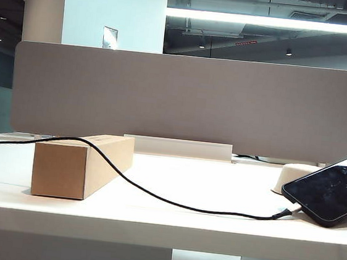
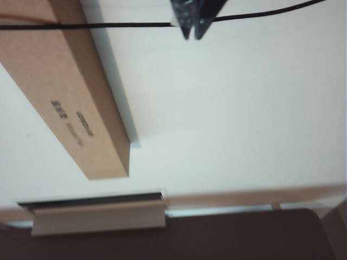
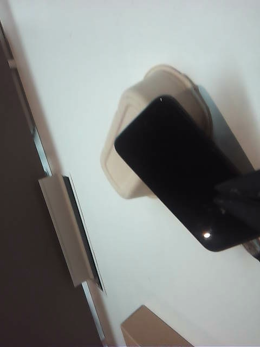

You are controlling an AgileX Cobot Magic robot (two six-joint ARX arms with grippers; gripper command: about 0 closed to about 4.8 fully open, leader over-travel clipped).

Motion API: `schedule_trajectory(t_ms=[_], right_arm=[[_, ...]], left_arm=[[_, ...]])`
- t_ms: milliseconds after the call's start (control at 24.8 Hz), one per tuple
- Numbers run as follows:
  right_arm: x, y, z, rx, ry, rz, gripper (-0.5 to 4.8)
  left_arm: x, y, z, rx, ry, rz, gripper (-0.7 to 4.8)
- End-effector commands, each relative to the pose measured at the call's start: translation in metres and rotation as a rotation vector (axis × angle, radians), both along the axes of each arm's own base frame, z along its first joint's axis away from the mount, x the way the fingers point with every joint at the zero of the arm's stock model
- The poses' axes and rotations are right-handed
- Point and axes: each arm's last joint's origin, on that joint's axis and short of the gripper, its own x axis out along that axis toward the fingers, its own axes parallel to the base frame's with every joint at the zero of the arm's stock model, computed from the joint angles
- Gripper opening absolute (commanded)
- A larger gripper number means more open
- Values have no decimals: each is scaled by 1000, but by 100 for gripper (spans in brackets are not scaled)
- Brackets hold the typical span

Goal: Pick up the charging cable and the phone, plug the charging cable into the charging port on the phone, and finally place them back on the table.

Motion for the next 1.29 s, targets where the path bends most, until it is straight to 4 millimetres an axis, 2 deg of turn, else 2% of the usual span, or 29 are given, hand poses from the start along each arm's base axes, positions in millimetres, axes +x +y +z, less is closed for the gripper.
schedule_trajectory(t_ms=[40, 646, 1091, 1293], right_arm=[[1, 1, 1, 0, -25, -7, -9], [1, 2, 2, -2, -37, -1, -9], [1, 1, 2, -10, -37, -24, -8], [1, 1, 2, -11, -36, -36, -8]], left_arm=[[-5, 1, 5, -1, -37, -6, -6], [-41, 12, 34, -65, -350, 11, -6], [-52, 34, 41, -31, -459, 242, -6], [-50, 37, 35, -20, -439, 283, -6]])
